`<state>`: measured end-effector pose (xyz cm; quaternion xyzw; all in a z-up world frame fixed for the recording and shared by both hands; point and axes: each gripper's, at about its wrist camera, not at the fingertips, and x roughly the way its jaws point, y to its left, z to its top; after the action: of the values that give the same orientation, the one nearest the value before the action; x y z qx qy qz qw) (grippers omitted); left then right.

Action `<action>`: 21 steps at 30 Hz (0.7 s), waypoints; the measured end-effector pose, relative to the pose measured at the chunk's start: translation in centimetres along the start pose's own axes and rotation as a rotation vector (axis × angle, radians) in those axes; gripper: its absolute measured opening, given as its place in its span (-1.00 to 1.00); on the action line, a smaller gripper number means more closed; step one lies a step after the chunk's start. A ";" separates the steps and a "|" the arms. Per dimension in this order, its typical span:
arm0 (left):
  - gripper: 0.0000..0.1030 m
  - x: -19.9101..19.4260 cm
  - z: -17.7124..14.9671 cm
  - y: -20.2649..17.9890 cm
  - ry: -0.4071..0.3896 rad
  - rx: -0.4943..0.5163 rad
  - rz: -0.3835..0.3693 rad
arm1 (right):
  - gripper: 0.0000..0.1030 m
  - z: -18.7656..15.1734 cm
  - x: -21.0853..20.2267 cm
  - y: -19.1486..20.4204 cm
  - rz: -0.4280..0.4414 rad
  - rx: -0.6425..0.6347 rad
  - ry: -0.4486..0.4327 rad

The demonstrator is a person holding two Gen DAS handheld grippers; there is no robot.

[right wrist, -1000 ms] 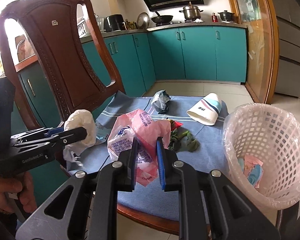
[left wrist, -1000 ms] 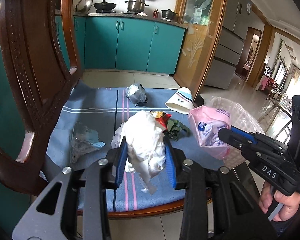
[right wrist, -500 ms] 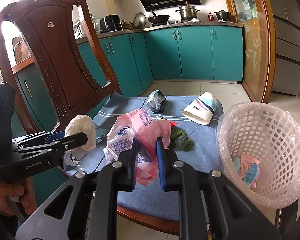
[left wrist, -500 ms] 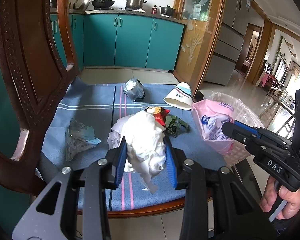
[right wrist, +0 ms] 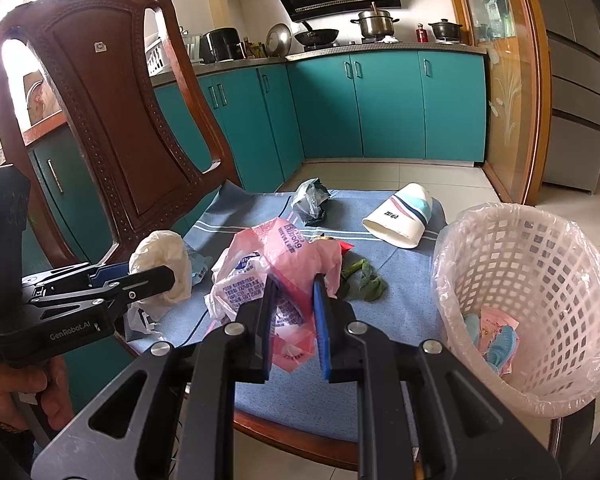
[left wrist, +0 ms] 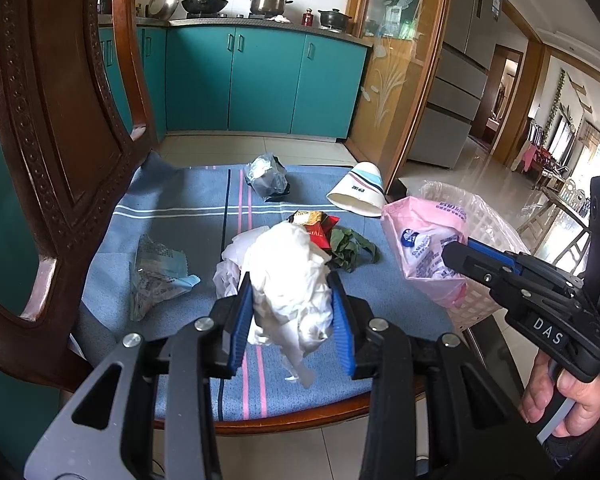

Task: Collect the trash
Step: 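Carry the pink bag over the mesh basket and open the right tool while the left tool holds the tissue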

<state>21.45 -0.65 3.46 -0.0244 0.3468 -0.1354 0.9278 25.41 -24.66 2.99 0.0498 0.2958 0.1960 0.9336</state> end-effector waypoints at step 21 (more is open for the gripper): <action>-0.28 0.2 -0.1 -0.1 0.009 0.006 0.000 | -0.65 0.0 -0.1 0.0 -0.004 0.001 -0.001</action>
<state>21.47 -0.82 3.28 -0.0212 0.3507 -0.1366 0.9262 25.32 -24.68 3.01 0.0498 0.2955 0.1940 0.9341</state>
